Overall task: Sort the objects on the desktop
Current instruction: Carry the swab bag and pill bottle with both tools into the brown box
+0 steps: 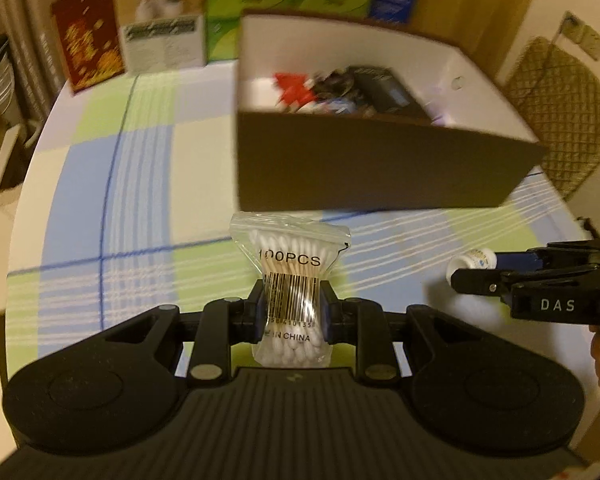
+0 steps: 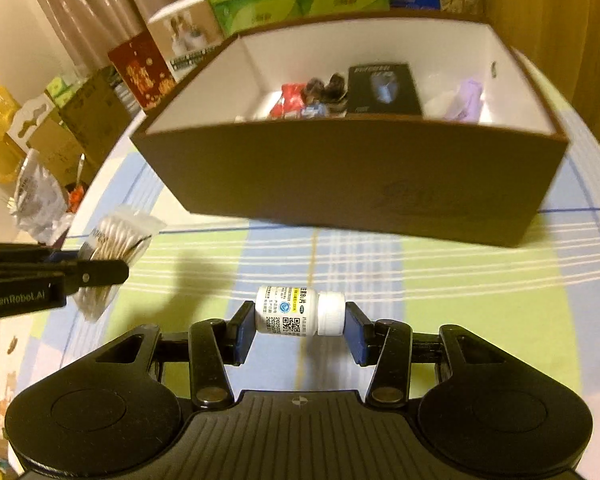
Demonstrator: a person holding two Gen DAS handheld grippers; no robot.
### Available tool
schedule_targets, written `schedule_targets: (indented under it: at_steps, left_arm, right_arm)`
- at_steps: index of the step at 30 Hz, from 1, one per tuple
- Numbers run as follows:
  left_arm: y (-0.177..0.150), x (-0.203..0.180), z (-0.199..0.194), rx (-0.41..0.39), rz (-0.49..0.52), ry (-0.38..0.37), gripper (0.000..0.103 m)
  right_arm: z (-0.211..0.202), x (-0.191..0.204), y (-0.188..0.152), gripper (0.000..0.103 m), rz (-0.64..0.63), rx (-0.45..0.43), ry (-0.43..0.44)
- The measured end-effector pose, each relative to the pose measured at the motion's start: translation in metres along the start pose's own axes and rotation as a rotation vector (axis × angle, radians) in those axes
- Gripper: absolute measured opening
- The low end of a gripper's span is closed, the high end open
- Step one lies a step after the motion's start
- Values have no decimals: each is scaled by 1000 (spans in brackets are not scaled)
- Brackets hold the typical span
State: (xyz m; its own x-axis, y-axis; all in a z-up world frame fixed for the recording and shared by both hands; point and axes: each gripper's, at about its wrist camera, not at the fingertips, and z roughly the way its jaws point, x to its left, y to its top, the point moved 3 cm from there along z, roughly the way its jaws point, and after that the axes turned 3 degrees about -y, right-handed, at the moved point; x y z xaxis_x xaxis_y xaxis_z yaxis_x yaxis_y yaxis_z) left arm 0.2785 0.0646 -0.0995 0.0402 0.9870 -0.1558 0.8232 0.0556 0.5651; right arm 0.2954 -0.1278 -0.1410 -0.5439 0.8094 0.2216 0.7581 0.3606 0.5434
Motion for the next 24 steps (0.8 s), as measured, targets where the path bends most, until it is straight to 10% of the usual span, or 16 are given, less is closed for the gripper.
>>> schedule_targets:
  at_steps: [24]
  left_arm:
    - [133, -91, 15, -121, 187, -120, 21]
  right_arm:
    - [-56, -55, 119, 44, -58, -161, 6]
